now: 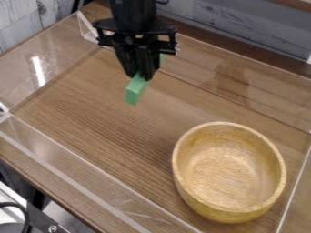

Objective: Remove the green block from inside the brown bowl and put it on the table

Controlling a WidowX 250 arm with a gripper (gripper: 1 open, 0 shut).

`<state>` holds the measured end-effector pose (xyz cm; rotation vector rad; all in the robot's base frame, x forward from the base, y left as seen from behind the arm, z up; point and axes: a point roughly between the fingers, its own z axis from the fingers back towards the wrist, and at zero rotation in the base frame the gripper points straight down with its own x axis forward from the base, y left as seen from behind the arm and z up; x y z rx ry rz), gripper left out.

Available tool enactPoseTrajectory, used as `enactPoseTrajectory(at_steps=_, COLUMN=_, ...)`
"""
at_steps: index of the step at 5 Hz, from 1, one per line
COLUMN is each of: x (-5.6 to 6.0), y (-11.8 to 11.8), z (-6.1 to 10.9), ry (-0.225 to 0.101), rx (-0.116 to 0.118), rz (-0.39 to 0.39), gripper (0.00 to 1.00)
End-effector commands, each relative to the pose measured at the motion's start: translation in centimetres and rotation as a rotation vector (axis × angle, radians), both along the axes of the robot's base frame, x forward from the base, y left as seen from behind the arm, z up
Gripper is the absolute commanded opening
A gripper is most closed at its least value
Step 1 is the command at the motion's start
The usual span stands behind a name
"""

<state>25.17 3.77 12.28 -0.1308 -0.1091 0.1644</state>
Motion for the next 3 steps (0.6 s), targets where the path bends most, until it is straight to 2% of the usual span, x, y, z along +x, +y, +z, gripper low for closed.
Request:
enactPoseTrajectory(at_steps=1, x=0.08, y=0.15, z=0.32, ry=-0.035, rx=0.016, rz=-0.029, gripper=0.0)
enactPoseTrajectory(at_steps=3, x=-0.59, y=-0.76, z=-0.46, ry=-0.038, rx=0.013, rz=-0.075, gripper=0.0)
